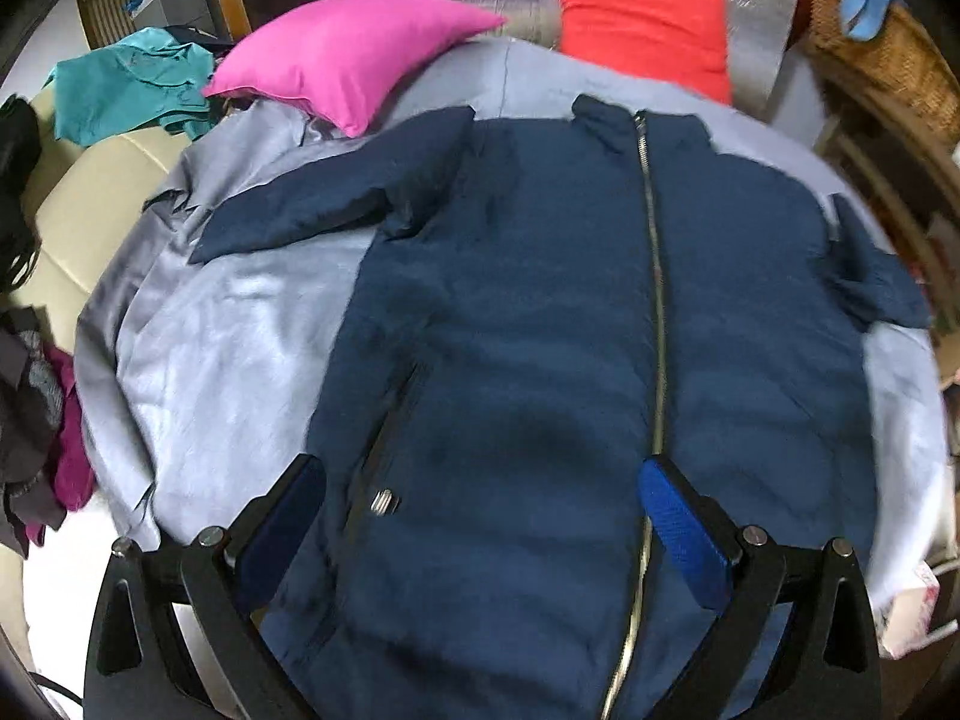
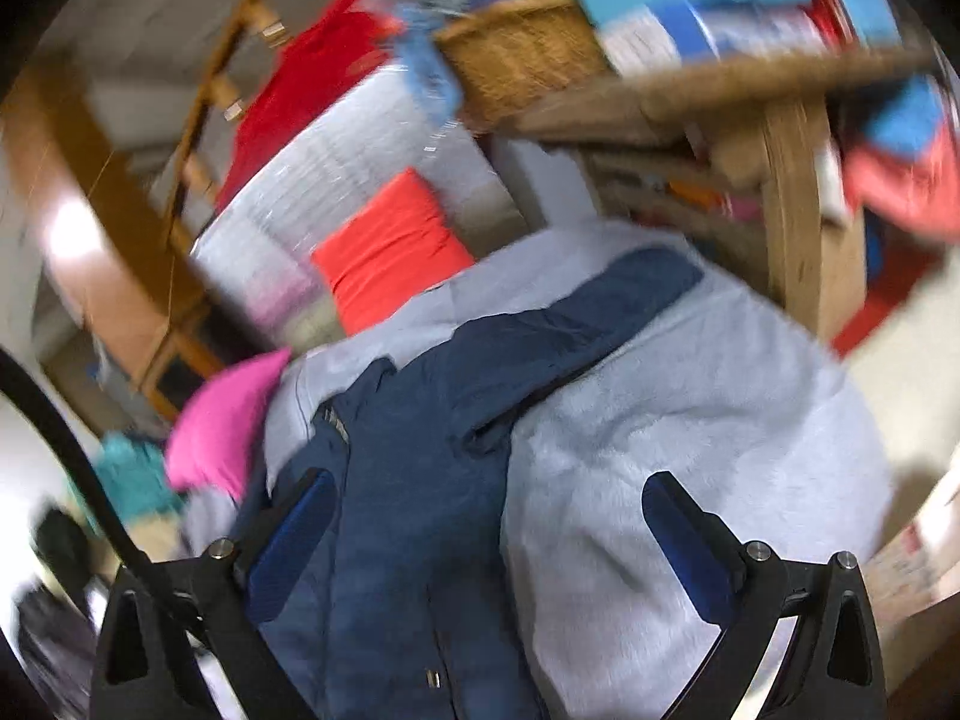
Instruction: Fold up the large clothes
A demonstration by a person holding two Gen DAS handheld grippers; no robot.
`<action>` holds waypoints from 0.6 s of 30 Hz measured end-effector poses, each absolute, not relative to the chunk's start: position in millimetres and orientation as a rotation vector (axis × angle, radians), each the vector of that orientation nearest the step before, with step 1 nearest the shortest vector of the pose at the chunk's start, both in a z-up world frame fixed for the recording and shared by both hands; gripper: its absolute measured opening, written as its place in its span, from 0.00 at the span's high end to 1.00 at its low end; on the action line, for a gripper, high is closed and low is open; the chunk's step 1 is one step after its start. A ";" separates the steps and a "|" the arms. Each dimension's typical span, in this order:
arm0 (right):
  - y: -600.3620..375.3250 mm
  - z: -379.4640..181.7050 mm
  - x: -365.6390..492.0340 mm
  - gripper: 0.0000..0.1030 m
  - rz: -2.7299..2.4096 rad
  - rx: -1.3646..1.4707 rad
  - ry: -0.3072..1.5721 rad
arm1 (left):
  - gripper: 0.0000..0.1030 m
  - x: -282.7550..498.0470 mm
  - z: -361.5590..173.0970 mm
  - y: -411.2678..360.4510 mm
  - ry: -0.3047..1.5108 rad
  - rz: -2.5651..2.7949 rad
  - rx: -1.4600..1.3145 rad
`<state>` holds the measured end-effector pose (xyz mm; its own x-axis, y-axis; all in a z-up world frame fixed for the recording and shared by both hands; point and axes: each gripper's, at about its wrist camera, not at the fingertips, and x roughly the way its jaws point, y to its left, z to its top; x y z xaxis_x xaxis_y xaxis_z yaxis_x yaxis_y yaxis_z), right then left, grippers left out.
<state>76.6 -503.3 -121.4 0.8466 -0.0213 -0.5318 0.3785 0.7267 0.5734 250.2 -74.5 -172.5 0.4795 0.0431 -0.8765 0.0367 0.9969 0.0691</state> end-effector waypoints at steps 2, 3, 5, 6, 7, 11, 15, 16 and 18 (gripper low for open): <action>-539.3 -141.5 101.3 0.00 -0.227 0.826 0.549 | 0.00 271.5 -186.1 -87.7 1.078 0.025 0.092; -558.7 -154.6 117.4 0.00 -0.216 0.884 0.553 | 0.00 280.8 -190.6 -94.6 1.079 0.031 0.094; -580.4 -174.1 143.6 0.02 -0.209 0.957 0.567 | 0.00 303.0 -205.0 -110.9 1.081 0.048 0.111; -594.9 -189.1 162.2 0.09 -0.205 1.012 0.577 | 0.00 310.1 -210.2 -115.4 1.086 0.050 0.114; -605.0 -201.7 177.6 0.16 -0.194 1.054 0.586 | 0.00 319.7 -217.8 -122.5 1.094 0.048 0.113; -632.1 -239.7 231.5 0.34 -0.211 1.145 0.625 | 0.00 350.8 -242.1 -141.9 1.123 0.045 0.108; -656.1 -274.3 275.6 0.39 -0.288 1.221 0.642 | 0.00 366.4 -257.4 -157.3 1.107 0.035 0.126; -660.3 -282.2 282.7 0.39 -0.311 1.239 0.652 | 0.00 367.0 -257.9 -157.7 1.086 0.038 0.129; -664.4 -290.7 290.1 0.40 -0.331 1.264 0.618 | 0.00 370.3 -261.0 -157.4 1.079 0.022 0.127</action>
